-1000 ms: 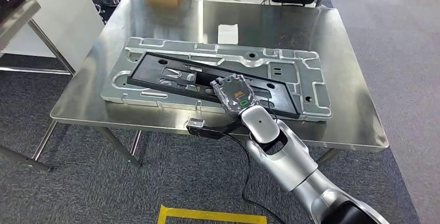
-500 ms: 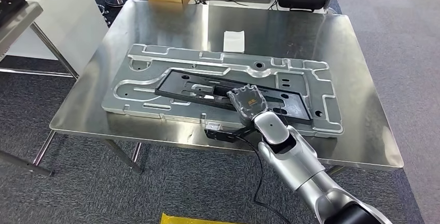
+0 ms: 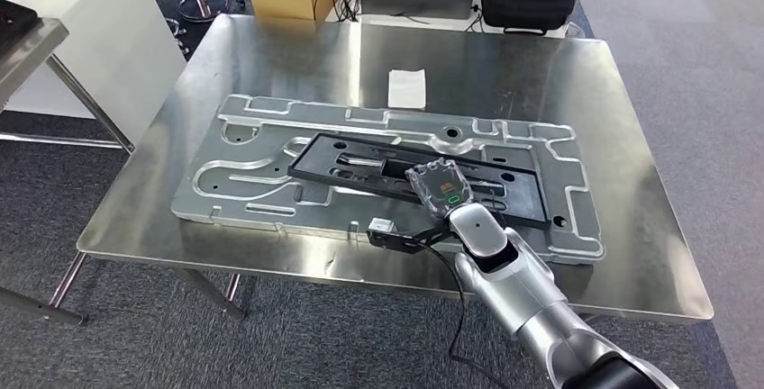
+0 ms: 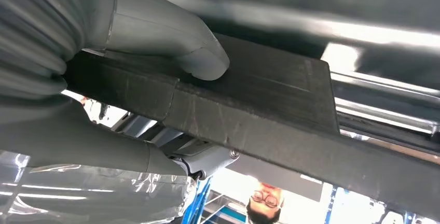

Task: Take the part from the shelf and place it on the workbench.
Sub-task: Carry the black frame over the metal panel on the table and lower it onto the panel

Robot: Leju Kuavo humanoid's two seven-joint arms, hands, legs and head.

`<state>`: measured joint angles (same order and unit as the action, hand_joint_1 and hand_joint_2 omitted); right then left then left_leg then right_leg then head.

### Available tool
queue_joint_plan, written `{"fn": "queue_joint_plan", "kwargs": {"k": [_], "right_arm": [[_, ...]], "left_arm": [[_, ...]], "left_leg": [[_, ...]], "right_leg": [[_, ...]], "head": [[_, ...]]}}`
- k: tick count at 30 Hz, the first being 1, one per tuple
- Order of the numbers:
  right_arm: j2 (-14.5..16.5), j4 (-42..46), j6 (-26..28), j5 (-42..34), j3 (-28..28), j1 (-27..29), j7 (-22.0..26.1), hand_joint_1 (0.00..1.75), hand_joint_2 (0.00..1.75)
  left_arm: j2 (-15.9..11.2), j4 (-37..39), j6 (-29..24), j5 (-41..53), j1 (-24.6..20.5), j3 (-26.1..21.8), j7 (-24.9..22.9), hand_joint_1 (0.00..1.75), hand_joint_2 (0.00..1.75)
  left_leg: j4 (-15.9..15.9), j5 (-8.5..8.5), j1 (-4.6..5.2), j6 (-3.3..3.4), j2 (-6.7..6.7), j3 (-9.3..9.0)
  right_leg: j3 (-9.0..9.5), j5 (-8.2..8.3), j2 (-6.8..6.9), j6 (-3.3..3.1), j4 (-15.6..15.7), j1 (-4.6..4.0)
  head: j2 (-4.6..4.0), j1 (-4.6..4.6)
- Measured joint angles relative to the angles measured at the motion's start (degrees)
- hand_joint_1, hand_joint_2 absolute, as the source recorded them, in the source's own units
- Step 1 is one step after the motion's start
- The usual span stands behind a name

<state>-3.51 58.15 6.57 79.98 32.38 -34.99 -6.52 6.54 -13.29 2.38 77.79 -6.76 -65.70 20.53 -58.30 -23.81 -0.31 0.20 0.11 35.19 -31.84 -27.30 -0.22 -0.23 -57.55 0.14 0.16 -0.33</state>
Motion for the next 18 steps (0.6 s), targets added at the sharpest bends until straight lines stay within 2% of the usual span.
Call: {"fn": "queue_joint_plan", "kwargs": {"k": [2,4,6,7,8,9,10,11,12,13,14,16,18], "right_arm": [[0.0,-0.6,0.7,0.0,-0.5,0.0,0.1,0.87,1.75],[0.0,-1.5,1.3,0.0,-1.1,0.2,0.2,0.00,1.75],[0.0,-2.5,1.7,0.0,-1.5,0.9,0.4,0.00,1.75],[0.0,-2.9,1.9,0.0,-1.6,1.3,0.5,0.00,1.75],[0.0,-3.2,2.2,0.0,-1.8,1.5,0.5,0.00,1.75],[0.0,-3.4,2.4,-0.1,-2.0,1.6,0.6,0.00,1.75],[0.0,-3.5,2.5,-0.1,-2.2,1.5,0.7,0.00,1.75],[0.1,-3.7,2.6,-0.1,-2.4,1.4,0.7,0.00,1.75],[0.1,-3.7,2.6,-0.2,-2.5,1.4,0.8,0.00,1.75],[0.2,-3.8,2.7,-0.2,-2.6,1.2,0.8,0.00,1.75],[0.2,-3.8,2.8,-0.2,-2.7,1.1,0.9,0.00,1.75],[0.4,-3.8,2.9,-0.2,-2.8,1.0,1.0,0.00,1.75],[0.6,-3.9,3.2,-0.2,-3.0,0.9,1.2,0.00,1.75]], "left_arm": [[0.0,0.0,-0.5,0.0,0.1,0.0,0.0,0.00,0.87],[0.0,0.0,-1.2,0.2,0.0,0.1,0.0,0.00,1.75],[0.0,0.0,-1.8,0.5,0.0,0.5,0.0,0.00,1.75],[0.0,0.0,-1.9,0.6,0.0,0.7,0.0,0.00,1.31],[0.0,0.0,-1.9,0.6,0.1,0.8,0.0,0.00,0.87],[0.0,0.0,-1.8,0.5,0.2,0.9,0.0,0.00,0.44],[0.0,0.0,-1.7,0.4,0.2,1.0,0.0,0.00,0.00],[0.0,0.0,-1.5,0.2,0.2,1.0,0.0,0.00,0.00],[0.0,0.0,-1.5,0.2,0.2,1.0,0.0,0.00,0.00],[0.0,0.0,-1.5,0.2,0.1,1.0,0.0,0.00,0.00],[0.1,0.0,-1.4,0.2,0.2,1.0,0.0,0.00,0.00],[0.0,0.0,-1.4,0.2,0.2,1.1,0.0,0.00,0.00],[0.0,0.0,-1.0,0.0,0.2,1.1,0.0,0.00,0.00]], "left_leg": [[0.5,0.18,-0.21,0.60,-0.07,-0.47],[0.8,0.09,-0.33,1.18,-0.12,-0.83],[0.8,-0.12,-0.27,1.50,-0.08,-0.87],[0.7,-0.24,-0.25,1.55,-0.05,-0.93],[0.7,-0.36,-0.23,1.53,-0.02,-1.05],[0.7,-0.51,-0.22,1.46,0.01,-1.24],[0.7,-0.68,-0.21,1.35,0.05,-1.51],[0.6,-0.87,-0.12,1.17,0.11,-1.73],[0.6,-1.03,-0.05,0.94,0.17,-1.89],[0.6,-1.17,-0.02,0.67,0.22,-1.99],[0.6,-1.26,-0.02,0.36,0.25,-2.07],[0.6,-1.49,-0.11,-0.25,0.24,-2.30],[-1.7,-3.28,-0.16,-0.78,0.22,-1.54]], "right_leg": [[-0.31,-1.01,0.02,0.65,-1.3,0.07],[-3.04,-3.75,0.06,1.16,-6.7,0.23],[-7.54,-6.52,0.07,1.40,-14.3,0.35],[-9.05,-6.63,0.07,1.44,-16.4,0.41],[-9.45,-5.55,0.08,1.40,-16.2,0.43],[-8.63,-3.51,0.08,1.27,-13.9,0.45],[-6.89,-1.04,0.09,1.01,-9.9,0.43],[-4.95,0.73,0.09,0.68,-5.9,0.27],[-3.46,1.79,0.10,0.39,-2.8,0.12],[-2.53,2.15,0.08,0.14,-0.8,-0.07],[-2.22,1.92,0.06,-0.03,-0.2,-0.26],[-1.89,2.03,0.09,-0.44,0.3,-0.10],[-1.31,2.26,0.24,-0.99,0.9,0.29]], "head": [[0.00,0.19],[0.00,0.46],[0.00,0.61],[0.00,0.61],[0.00,0.62],[0.00,0.62],[-0.01,0.63],[-0.01,0.63],[-0.01,0.62],[-0.01,0.61],[-0.01,0.59],[-0.01,0.58],[-0.01,0.44]]}}
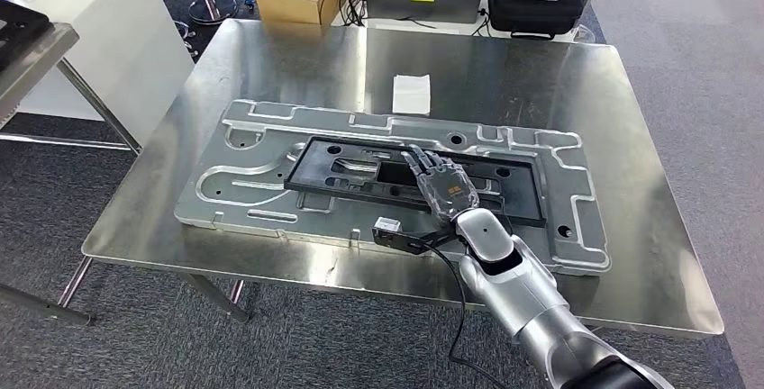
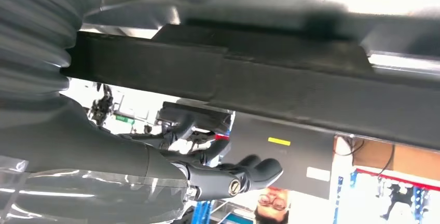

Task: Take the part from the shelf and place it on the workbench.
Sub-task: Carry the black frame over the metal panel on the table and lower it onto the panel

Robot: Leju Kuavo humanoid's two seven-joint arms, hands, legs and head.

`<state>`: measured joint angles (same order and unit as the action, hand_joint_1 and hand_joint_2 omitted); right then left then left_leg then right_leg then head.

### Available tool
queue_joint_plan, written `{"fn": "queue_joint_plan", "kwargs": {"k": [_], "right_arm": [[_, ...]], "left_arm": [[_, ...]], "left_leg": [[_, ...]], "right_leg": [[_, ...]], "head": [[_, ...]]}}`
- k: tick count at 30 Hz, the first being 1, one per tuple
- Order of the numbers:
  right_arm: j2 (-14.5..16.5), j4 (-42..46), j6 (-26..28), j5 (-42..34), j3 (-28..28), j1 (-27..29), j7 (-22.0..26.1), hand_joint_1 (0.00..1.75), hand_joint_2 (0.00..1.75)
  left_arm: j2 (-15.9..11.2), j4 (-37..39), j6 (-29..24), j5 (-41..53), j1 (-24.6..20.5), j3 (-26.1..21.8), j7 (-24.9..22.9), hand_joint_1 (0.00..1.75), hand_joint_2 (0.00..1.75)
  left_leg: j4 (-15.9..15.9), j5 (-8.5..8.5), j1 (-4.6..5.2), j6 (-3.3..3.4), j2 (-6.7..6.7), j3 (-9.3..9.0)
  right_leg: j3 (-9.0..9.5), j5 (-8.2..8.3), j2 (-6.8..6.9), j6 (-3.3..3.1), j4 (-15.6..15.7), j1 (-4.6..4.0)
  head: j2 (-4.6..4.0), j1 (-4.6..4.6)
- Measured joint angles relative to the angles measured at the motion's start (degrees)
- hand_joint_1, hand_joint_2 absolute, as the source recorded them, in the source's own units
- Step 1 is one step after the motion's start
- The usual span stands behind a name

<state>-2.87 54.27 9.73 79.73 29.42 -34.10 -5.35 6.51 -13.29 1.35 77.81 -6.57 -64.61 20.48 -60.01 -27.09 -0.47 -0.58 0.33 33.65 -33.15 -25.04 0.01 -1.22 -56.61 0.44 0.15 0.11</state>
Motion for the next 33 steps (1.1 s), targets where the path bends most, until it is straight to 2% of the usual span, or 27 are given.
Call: {"fn": "queue_joint_plan", "kwargs": {"k": [1,3,4,5,6,8,9,10,13,14,15,16,18,19,20,21,22,24,25,26,28,29,30,31,33], "right_arm": [[0.1,0.0,0.1,0.0,-0.1,0.0,0.1,0.00,1.75],[0.3,-0.1,0.2,0.0,-0.3,0.0,0.1,0.00,1.75],[0.3,-0.2,0.2,0.0,-0.4,0.1,0.1,0.00,1.75],[0.4,-0.2,0.2,0.0,-0.6,0.1,0.1,0.00,1.75],[0.5,-0.3,0.2,0.1,-0.7,0.1,0.2,0.00,1.75],[0.6,-0.3,0.1,0.2,-0.9,0.0,0.2,0.00,1.75],[0.6,-0.3,0.1,0.2,-1.0,0.0,0.3,0.00,1.75],[0.6,-0.3,0.1,0.3,-1.0,0.0,0.3,0.00,1.75],[0.6,-0.4,0.1,0.4,-1.2,0.2,0.3,0.00,1.75],[0.6,-0.5,0.1,0.4,-1.2,0.2,0.3,0.00,1.75],[0.6,-0.6,0.1,0.5,-1.3,0.2,0.3,0.00,1.75],[0.6,-0.6,0.1,0.5,-1.4,0.3,0.3,0.00,1.75],[0.6,-0.8,0.1,0.5,-1.6,0.3,0.3,0.00,1.75],[0.6,-0.8,0.1,0.6,-1.7,0.4,0.4,0.00,1.75],[0.6,-0.9,0.2,0.6,-1.7,0.4,0.4,0.00,1.75],[0.6,-0.9,0.2,0.7,-1.7,0.4,0.5,0.00,1.75],[0.6,-1.0,0.2,0.7,-1.8,0.2,0.5,0.00,1.75],[0.7,-1.0,0.2,0.7,-1.8,-0.2,0.5,0.00,1.75],[0.7,-1.0,0.2,0.7,-1.8,-0.3,0.6,0.00,1.75],[0.8,-1.0,0.2,0.7,-1.9,-0.3,0.6,0.00,1.75],[0.9,-1.1,0.1,0.8,-1.9,-0.1,0.6,0.00,1.75],[1.1,-1.2,0.1,0.9,-1.9,0.0,0.6,0.00,1.75],[1.3,-1.3,0.0,1.0,-1.9,0.0,0.7,0.00,1.75],[1.4,-1.4,-0.1,1.1,-1.9,0.2,0.7,0.00,1.75],[1.6,-1.8,-0.1,1.5,-1.9,0.8,0.7,0.00,1.75]], "left_arm": [[0.0,0.0,0.3,-0.2,0.0,0.0,0.0,0.00,0.00],[-0.1,0.0,0.8,-0.6,0.2,0.0,0.0,0.00,0.00],[-0.1,0.0,1.1,-0.8,0.3,0.0,0.0,0.00,0.00],[-0.1,0.0,1.3,-1.0,0.4,0.0,0.0,0.00,0.00],[-0.1,0.0,1.5,-1.1,0.4,0.0,0.0,0.00,0.00],[-0.2,0.0,1.7,-1.4,0.4,0.0,0.0,0.00,0.00],[-0.3,0.0,1.9,-1.5,0.3,0.0,0.0,0.00,0.00],[-0.3,0.0,2.0,-1.6,0.3,0.0,0.1,0.00,0.00],[-0.3,0.0,2.4,-1.6,0.3,0.0,0.2,0.00,0.00],[-0.3,0.0,2.4,-1.6,0.3,0.0,0.2,0.00,0.00],[-0.3,0.0,2.4,-1.6,0.3,-0.1,0.2,0.00,0.00],[-0.3,0.0,2.5,-1.7,0.3,-0.1,0.3,0.00,0.00],[-0.3,0.0,2.6,-1.8,0.3,-0.1,0.3,0.00,0.00],[-0.3,0.0,2.6,-1.9,0.3,-0.1,0.4,0.00,0.00],[-0.3,0.0,2.6,-1.9,0.3,-0.1,0.4,0.00,0.00],[-0.3,0.0,2.6,-2.0,0.3,-0.2,0.4,0.00,0.00],[-0.3,0.0,2.7,-2.0,0.3,-0.2,0.4,0.00,0.00],[-0.1,0.0,2.7,-2.1,0.3,-0.2,0.4,0.00,0.00],[-0.1,0.0,2.7,-2.1,0.3,-0.2,0.5,0.00,0.00],[0.0,0.0,2.7,-2.1,0.3,-0.2,0.5,0.00,0.00],[0.1,0.0,2.8,-2.1,0.4,-0.2,0.5,0.00,0.00],[0.1,0.0,2.9,-2.1,0.4,-0.2,0.5,0.00,0.00],[0.0,0.0,3.0,-2.2,0.4,-0.3,0.5,0.00,0.00],[0.0,0.0,3.0,-2.2,0.5,-0.3,0.5,0.00,0.00],[0.0,0.0,3.1,-2.2,0.5,-0.3,0.5,0.00,0.00]], "left_leg": [[-2.8,-1.69,-0.12,-0.22,-0.01,1.19],[-10.4,-5.43,-0.29,-0.70,-0.03,4.61],[-13.0,-6.27,-0.39,-0.90,-0.03,5.71],[-13.6,-6.06,-0.50,-1.07,-0.04,5.88],[-11.7,-4.73,-0.62,-1.17,-0.05,4.82],[-4.0,-1.29,-0.83,-1.24,-0.06,0.79],[-0.8,-0.11,-0.81,-1.06,0.00,-0.87],[1.0,0.45,-0.75,-0.82,0.05,-1.81],[1.8,1.25,-0.55,0.44,0.03,-1.78],[1.9,1.66,-0.56,1.00,-0.08,-1.54],[2.2,2.10,-0.59,1.54,-0.21,-1.20],[2.3,2.57,-0.64,1.97,-0.33,-0.73],[2.3,3.36,-0.50,2.28,-0.45,0.45],[2.3,3.77,-0.42,2.29,-0.49,1.04],[2.3,4.16,-0.34,2.28,-0.51,1.58],[2.2,4.56,-0.26,2.24,-0.52,2.07],[2.2,4.95,-0.17,2.15,-0.49,2.48],[2.2,5.74,-0.01,1.85,-0.40,3.06],[2.3,6.15,0.02,1.57,-0.35,3.19],[2.3,6.57,-0.03,1.25,-0.32,3.26],[2.8,7.54,-0.10,0.46,-0.25,3.37],[2.7,7.40,-0.14,0.13,-0.19,3.62],[2.0,6.26,-0.13,-0.14,-0.14,4.08],[0.1,3.99,-0.15,-0.37,-0.11,4.82],[-6.9,-2.22,-0.34,-0.74,-0.13,6.76]], "right_leg": [[0.20,0.05,0.10,-0.20,0.2,0.11],[0.22,0.10,0.24,-0.42,0.1,0.11],[0.17,0.14,0.26,-0.44,0.0,0.11],[0.09,0.18,0.27,-0.43,-0.2,0.13],[0.03,0.14,0.23,-0.37,-0.3,0.17],[-0.11,-0.05,0.15,-0.01,-0.8,0.22],[-0.21,-0.14,0.09,0.31,-1.1,0.15],[-0.30,-0.15,0.04,0.66,-1.3,0.07],[-0.55,0.24,-0.12,1.89,-1.3,0.05],[-0.82,-0.26,-0.15,2.26,-1.6,0.14],[-1.42,-1.59,-0.15,2.53,-2.8,0.25],[-2.45,-3.79,-0.13,2.74,-5.3,0.34],[-5.13,-8.74,-0.10,3.02,-12.7,0.37],[-5.98,-10.19,-0.09,3.10,-15.8,0.37],[-5.90,-10.42,-0.09,3.07,-17.2,0.36],[-4.68,-9.54,-0.09,2.91,-16.4,0.34],[-2.34,-7.95,-0.09,2.61,-13.4,0.27],[3.47,-5.69,-0.03,1.74,-5.0,-0.09],[5.33,-5.16,0.02,1.42,-1.9,-0.33],[6.23,-5.10,0.04,1.19,-0.2,-0.56],[5.85,-4.33,0.01,0.78,0.5,-0.68],[5.53,-3.76,0.09,0.46,0.8,-0.55],[5.02,-3.00,0.19,0.05,1.0,-0.37],[4.34,-2.19,0.31,-0.32,1.3,-0.16],[2.46,-0.79,0.48,-0.71,1.2,-0.10]], "head": [[0.00,-0.10],[0.01,-0.22],[0.01,-0.23],[0.01,-0.23],[0.00,-0.24],[0.01,-0.25],[0.01,-0.21],[0.01,-0.16],[0.00,-0.06],[0.01,-0.02],[0.01,0.08],[0.01,0.21],[0.00,0.43],[0.01,0.46],[0.01,0.45],[0.01,0.46],[0.01,0.47],[0.00,0.43],[0.00,0.43],[0.00,0.55],[0.00,0.85],[0.00,0.97],[0.00,0.94],[0.00,0.79],[0.00,0.57]]}}
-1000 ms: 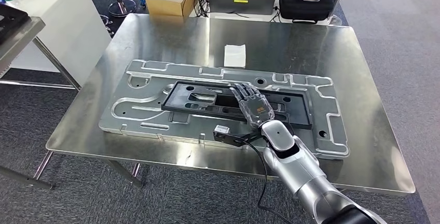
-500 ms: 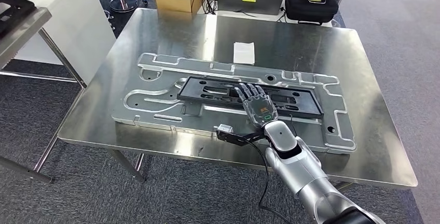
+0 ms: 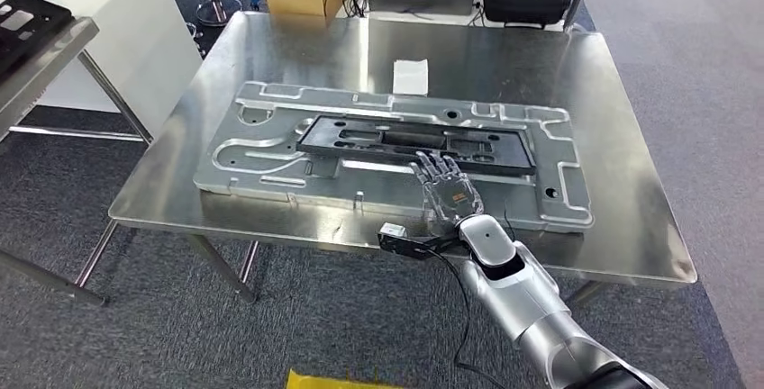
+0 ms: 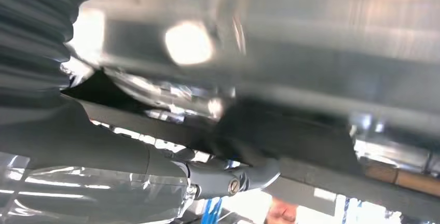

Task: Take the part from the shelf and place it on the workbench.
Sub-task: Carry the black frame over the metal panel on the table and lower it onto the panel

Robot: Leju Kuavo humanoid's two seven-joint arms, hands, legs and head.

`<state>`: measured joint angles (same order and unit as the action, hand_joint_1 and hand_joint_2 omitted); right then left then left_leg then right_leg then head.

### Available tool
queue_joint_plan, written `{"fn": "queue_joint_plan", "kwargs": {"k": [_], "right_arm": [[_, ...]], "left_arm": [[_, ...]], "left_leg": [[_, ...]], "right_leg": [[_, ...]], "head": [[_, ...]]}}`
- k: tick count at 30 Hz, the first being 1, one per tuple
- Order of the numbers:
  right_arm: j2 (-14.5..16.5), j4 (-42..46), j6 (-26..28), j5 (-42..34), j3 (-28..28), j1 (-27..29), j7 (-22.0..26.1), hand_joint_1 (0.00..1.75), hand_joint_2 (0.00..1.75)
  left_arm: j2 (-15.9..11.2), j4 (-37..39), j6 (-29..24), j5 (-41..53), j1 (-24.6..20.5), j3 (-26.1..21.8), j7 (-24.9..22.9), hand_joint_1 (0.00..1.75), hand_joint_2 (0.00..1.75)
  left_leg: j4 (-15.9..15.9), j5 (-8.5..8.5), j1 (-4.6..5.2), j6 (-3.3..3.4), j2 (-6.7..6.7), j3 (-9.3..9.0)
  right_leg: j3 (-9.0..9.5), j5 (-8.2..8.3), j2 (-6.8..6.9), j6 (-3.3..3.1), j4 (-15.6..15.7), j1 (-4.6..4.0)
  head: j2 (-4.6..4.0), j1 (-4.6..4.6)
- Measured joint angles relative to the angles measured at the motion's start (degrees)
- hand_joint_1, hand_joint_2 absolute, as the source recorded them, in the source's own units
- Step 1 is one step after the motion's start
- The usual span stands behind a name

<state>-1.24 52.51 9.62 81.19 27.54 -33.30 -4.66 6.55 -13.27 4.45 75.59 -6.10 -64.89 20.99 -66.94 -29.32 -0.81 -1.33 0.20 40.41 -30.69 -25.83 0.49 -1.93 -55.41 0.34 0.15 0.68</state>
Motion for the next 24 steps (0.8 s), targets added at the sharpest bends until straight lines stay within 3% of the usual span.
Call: {"fn": "queue_joint_plan", "kwargs": {"k": [1,3,8,9,10,12,13,14,16,18,19,20,21,22,24], "right_arm": [[0.2,-0.2,0.1,0.2,0.0,0.3,0.0,0.00,1.75],[0.6,-0.4,0.4,0.6,0.0,0.4,0.0,0.00,1.75],[0.8,-0.6,0.5,0.8,0.0,0.4,0.0,0.00,1.75],[1.0,-0.7,0.5,0.9,0.0,0.4,-0.1,0.00,1.75],[1.5,-1.3,0.8,1.4,0.1,0.4,-0.1,0.00,1.75],[2.7,-3.0,1.6,2.5,0.6,0.7,-0.2,0.00,1.75],[3.4,-3.9,2.1,3.0,0.9,1.1,-0.2,0.00,1.75],[3.6,-4.5,2.3,3.1,1.1,1.5,-0.2,0.00,1.75],[3.9,-5.3,2.5,3.3,1.3,1.9,-0.2,0.00,1.75],[4.1,-6.0,2.6,3.4,1.5,2.1,-0.2,0.00,1.75],[4.2,-6.4,2.6,3.4,1.6,2.2,-0.2,0.00,1.75],[4.2,-6.7,2.6,3.4,1.7,2.4,-0.2,0.00,1.75],[4.3,-7.0,2.6,3.4,1.8,2.5,-0.2,0.00,1.75],[4.4,-7.3,2.6,3.4,1.9,2.5,-0.2,0.00,1.75],[4.7,-7.6,2.7,3.5,2.0,2.3,-0.2,0.00,1.75]], "left_arm": [[0.0,0.0,0.0,0.0,0.0,0.0,0.0,0.00,0.00],[0.1,0.0,0.0,0.0,0.0,0.0,0.0,0.00,0.00],[0.1,0.0,0.0,0.0,0.0,0.0,0.0,0.00,0.00],[0.1,0.0,0.0,0.0,0.0,0.0,0.0,0.00,0.00],[0.1,0.0,0.1,0.0,-0.1,0.0,0.0,0.00,0.00],[0.1,0.0,0.2,0.0,-0.2,0.0,0.1,0.00,0.00],[0.2,0.0,0.2,0.0,-0.3,0.0,0.1,0.00,0.00],[0.2,0.0,0.2,0.0,-0.3,0.0,0.1,0.00,0.00],[0.3,0.0,0.2,0.0,-0.3,0.0,0.1,0.00,0.00],[0.3,0.0,0.2,0.0,-0.3,0.0,0.1,0.00,0.00],[0.3,0.0,0.2,0.0,-0.3,0.0,0.1,0.00,0.00],[0.3,0.0,0.2,0.0,-0.2,0.0,0.1,0.00,0.00],[0.3,0.0,0.2,0.0,-0.2,0.0,0.1,0.00,0.00],[0.3,0.0,0.2,0.0,-0.2,0.0,0.1,0.00,0.00],[0.4,0.0,0.2,0.0,-0.2,0.0,0.1,0.00,0.00]], "left_leg": [[-3.8,-2.00,-0.07,-0.23,-0.01,0.68],[-7.9,-2.23,-0.17,-0.56,-0.02,0.47],[-7.3,-0.17,-0.27,-0.69,-0.03,-1.25],[-5.9,0.65,-0.31,-0.71,-0.03,-2.48],[-1.6,0.70,-0.24,-0.42,0.00,-5.57],[6.5,0.57,-0.01,0.60,0.07,-10.83],[9.5,0.31,0.04,1.31,-0.02,-12.43],[9.6,0.98,-0.01,1.89,-0.13,-11.94],[9.8,2.57,-0.13,2.72,-0.37,-10.42],[9.7,4.06,-0.07,2.95,-0.38,-8.37],[9.6,4.75,-0.05,2.89,-0.38,-7.35],[9.5,5.38,-0.05,2.80,-0.38,-6.34],[9.3,5.97,-0.05,2.66,-0.38,-5.36],[9.1,6.51,-0.05,2.49,-0.38,-4.48],[8.6,7.41,0.07,1.96,-0.38,-3.21]], "right_leg": [[-1.06,0.66,0.04,-0.02,-0.2,-0.01],[-2.91,1.73,0.06,0.13,-0.6,-0.01],[-4.02,2.29,0.06,0.29,-1.0,0.02],[-4.37,2.44,0.06,0.37,-1.2,0.03],[-5.00,2.93,0.04,0.81,-1.6,0.00],[-6.11,4.23,0.04,1.97,-2.4,-0.05],[-6.60,4.52,-0.03,2.61,-2.8,0.01],[-7.06,3.58,-0.10,2.98,-3.4,0.12],[-8.79,-1.46,-0.31,3.58,-7.8,0.37],[-10.69,-6.69,-0.35,4.04,-15.1,0.43],[-11.01,-7.47,-0.35,4.17,-17.9,0.45],[-10.53,-6.91,-0.34,4.21,-19.2,0.45],[-9.07,-5.47,-0.34,4.14,-18.4,0.45],[-6.59,-3.94,-0.35,3.98,-15.8,0.43],[-0.43,-3.56,-0.41,3.35,-7.3,0.24]], "head": [[0.00,-0.08],[0.00,-0.07],[0.00,-0.07],[0.00,-0.07],[0.00,-0.05],[0.00,-0.08],[0.00,-0.12],[0.00,-0.09],[0.00,0.09],[0.00,0.24],[0.00,0.25],[0.00,0.25],[0.00,0.25],[0.00,0.25],[0.00,0.22]]}}
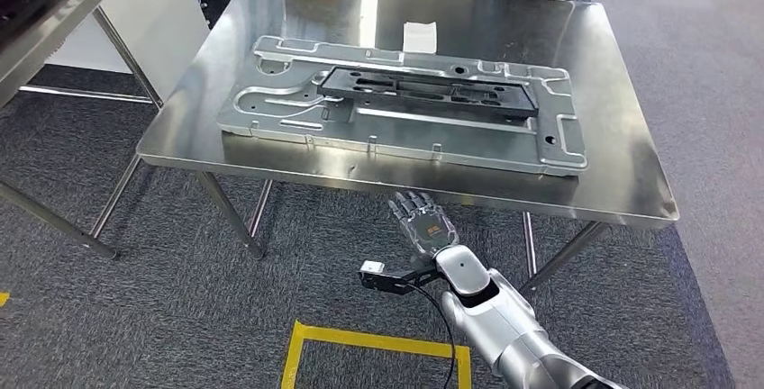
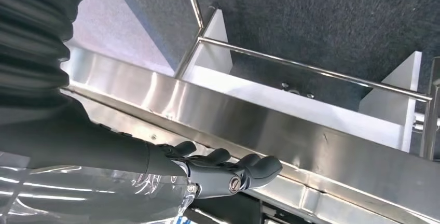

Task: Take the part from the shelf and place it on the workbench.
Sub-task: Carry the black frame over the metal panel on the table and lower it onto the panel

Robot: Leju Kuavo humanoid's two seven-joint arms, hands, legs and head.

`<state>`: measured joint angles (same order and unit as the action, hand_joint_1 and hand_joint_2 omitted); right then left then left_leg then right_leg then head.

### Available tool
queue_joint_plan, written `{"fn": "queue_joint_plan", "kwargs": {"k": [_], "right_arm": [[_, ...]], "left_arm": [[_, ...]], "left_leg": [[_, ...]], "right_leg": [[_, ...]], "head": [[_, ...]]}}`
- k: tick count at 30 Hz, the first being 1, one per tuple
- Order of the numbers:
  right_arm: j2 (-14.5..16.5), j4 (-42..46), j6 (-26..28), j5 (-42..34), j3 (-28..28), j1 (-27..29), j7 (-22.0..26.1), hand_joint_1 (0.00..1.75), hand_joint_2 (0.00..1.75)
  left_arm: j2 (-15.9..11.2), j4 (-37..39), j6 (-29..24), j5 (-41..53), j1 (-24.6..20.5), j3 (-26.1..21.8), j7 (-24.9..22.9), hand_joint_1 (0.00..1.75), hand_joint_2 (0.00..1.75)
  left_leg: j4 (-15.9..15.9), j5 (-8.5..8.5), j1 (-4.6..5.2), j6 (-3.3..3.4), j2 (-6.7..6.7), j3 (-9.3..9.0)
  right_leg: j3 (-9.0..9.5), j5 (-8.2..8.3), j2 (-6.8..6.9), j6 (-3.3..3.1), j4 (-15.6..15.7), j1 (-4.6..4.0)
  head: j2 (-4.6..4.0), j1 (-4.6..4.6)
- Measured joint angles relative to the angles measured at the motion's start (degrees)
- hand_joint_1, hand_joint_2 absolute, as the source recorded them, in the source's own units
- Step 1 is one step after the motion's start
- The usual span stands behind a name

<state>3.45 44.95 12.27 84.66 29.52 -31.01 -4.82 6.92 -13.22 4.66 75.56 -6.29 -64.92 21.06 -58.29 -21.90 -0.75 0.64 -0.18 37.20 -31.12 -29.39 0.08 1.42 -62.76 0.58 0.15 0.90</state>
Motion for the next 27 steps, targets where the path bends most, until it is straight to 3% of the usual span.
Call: {"fn": "queue_joint_plan", "kwargs": {"k": [2,4,5,7,9,10,11,12,14,16,17,19,20,21,24,25,26,27], "right_arm": [[0.3,-0.1,0.1,0.0,0.0,-0.1,0.0,0.00,1.75],[0.4,-0.4,0.1,0.1,0.2,-0.1,0.1,0.00,1.75],[0.5,-0.6,0.1,0.1,0.3,-0.1,0.1,0.00,1.75],[0.7,-1.0,0.2,0.1,0.5,0.0,0.1,0.00,1.75],[0.9,-1.3,0.4,0.0,0.6,0.3,0.1,0.00,1.75],[0.9,-1.4,0.6,-0.1,0.6,0.5,0.1,0.00,1.75],[0.9,-1.6,0.9,-0.2,0.6,0.8,0.0,0.00,1.75],[0.9,-1.8,1.2,-0.4,0.6,1.2,0.0,0.00,1.75],[0.9,-1.9,2.1,-1.0,0.6,1.9,0.0,0.00,1.75],[0.8,-1.9,3.5,-1.8,0.3,2.9,-0.1,0.00,1.75],[0.8,-1.8,4.3,-2.3,0.1,3.5,0.0,0.00,1.75],[0.7,-1.3,6.1,-3.7,-0.7,5.1,0.5,0.00,1.75],[0.6,-0.7,7.4,-4.8,-1.3,6.3,0.9,0.00,1.75],[0.5,0.2,8.7,-6.1,-2.1,7.8,1.5,0.00,1.75],[0.3,4.5,12.4,-10.5,-6.2,13.8,4.2,0.00,1.75],[0.3,6.0,13.1,-11.6,-7.7,15.9,5.0,0.00,1.75],[0.3,7.3,13.6,-12.5,-9.1,17.8,5.7,0.00,1.75],[0.3,8.5,13.9,-13.4,-10.2,19.4,6.4,0.00,1.31]], "left_arm": [[0.0,0.0,0.0,0.0,0.0,0.0,0.0,0.00,0.00],[0.0,0.0,0.0,0.0,0.0,0.0,0.0,0.00,0.00],[0.0,0.0,0.0,0.0,0.1,0.0,0.0,0.00,0.00],[0.0,0.0,0.0,0.0,0.4,-0.1,0.0,0.00,0.00],[0.0,0.0,0.0,-0.1,0.5,-0.1,-0.1,0.00,0.00],[0.1,0.0,0.0,-0.1,0.5,-0.1,-0.1,0.00,0.00],[0.1,0.0,0.0,-0.2,0.5,-0.2,-0.1,0.00,0.00],[0.1,0.0,0.0,-0.3,0.5,-0.2,-0.1,0.00,0.00],[0.1,0.0,-0.1,-0.5,0.5,-0.3,-0.1,0.00,0.00],[0.1,0.0,-0.2,-0.6,0.4,-0.4,0.0,0.00,0.00],[0.1,0.0,-0.2,-0.7,0.4,-0.5,0.1,0.00,0.00],[0.1,0.0,-0.4,-1.1,0.5,-0.8,0.3,0.00,0.00],[0.2,0.0,-0.6,-1.3,0.6,-0.9,0.4,0.00,0.00],[0.3,0.0,-0.7,-1.5,0.7,-1.1,0.5,0.00,0.00],[0.4,0.0,-1.1,-2.4,1.0,-1.7,0.9,0.00,0.00],[0.4,0.0,-1.2,-2.6,1.2,-1.9,1.0,0.00,0.00],[0.5,0.0,-1.2,-2.8,1.3,-2.2,1.1,0.00,0.00],[0.5,0.0,-1.3,-2.9,1.4,-2.4,1.2,0.00,0.00]], "left_leg": [[0.1,0.98,0.09,-0.67,-0.02,0.43],[0.4,1.89,0.01,-1.36,0.05,0.61],[0.0,1.31,-0.06,-1.68,0.12,0.95],[-3.7,-3.27,-0.19,-2.22,0.24,2.25],[-10.8,-9.12,-0.23,-2.64,0.25,3.78],[-14.0,-10.28,-0.24,-2.79,0.25,4.09],[-16.0,-10.07,-0.25,-2.89,0.24,3.82],[-16.1,-8.73,-0.25,-2.90,0.24,2.68],[-11.1,-6.23,-0.24,-2.58,0.27,-2.23],[-3.1,-7.11,0.00,-1.93,0.33,-7.97],[-0.6,-7.98,0.18,-1.56,0.35,-9.53],[1.0,-8.01,0.30,-0.66,0.28,-9.76],[1.1,-7.40,0.21,-0.19,0.16,-9.39],[1.3,-6.72,0.07,0.37,0.04,-8.93],[1.3,-4.65,-0.04,1.35,-0.11,-6.63],[1.2,-4.02,-0.02,1.33,-0.10,-5.71],[1.1,-3.41,-0.01,1.23,-0.13,-4.76],[0.9,-2.86,-0.02,1.09,-0.21,-3.78]], "right_leg": [[3.19,-1.16,-0.09,-0.70,5.3,-0.34],[2.92,-0.50,-0.01,-1.43,6.0,-0.39],[2.48,0.13,0.11,-1.86,6.1,-0.30],[1.15,1.66,0.32,-2.82,6.4,-0.07],[-0.56,3.01,0.36,-3.25,6.3,-0.24],[-1.46,3.64,0.41,-3.23,6.2,-0.32],[-2.42,4.23,0.46,-3.18,6.0,-0.37],[-3.42,4.79,0.50,-3.08,5.7,-0.39],[-5.25,5.79,0.51,-2.76,5.0,-0.41],[-6.41,6.59,0.50,-2.24,4.4,-0.52],[-6.65,7.02,0.53,-1.91,4.2,-0.54],[-6.84,7.99,0.55,-1.20,4.4,-0.56],[-7.05,7.70,0.42,-0.85,4.3,-0.49],[-7.43,6.32,0.27,-0.51,3.4,-0.42],[-9.53,-2.32,0.01,0.23,-5.1,-0.06],[-10.04,-3.99,0.00,0.38,-8.5,0.03],[-10.01,-4.12,0.00,0.49,-10.9,0.10],[-9.19,-2.96,0.01,0.54,-11.6,0.16]], "head": [[0.01,-0.04],[0.01,-0.02],[0.00,0.02],[0.00,-0.25],[0.00,-0.48],[0.00,-0.48],[0.00,-0.47],[0.00,-0.48],[0.00,-0.50],[0.00,-0.48],[0.01,-0.47],[0.01,-0.45],[0.00,-0.49],[0.00,-0.39],[0.00,-0.01],[0.01,0.01],[0.00,0.00],[0.00,0.00]]}}
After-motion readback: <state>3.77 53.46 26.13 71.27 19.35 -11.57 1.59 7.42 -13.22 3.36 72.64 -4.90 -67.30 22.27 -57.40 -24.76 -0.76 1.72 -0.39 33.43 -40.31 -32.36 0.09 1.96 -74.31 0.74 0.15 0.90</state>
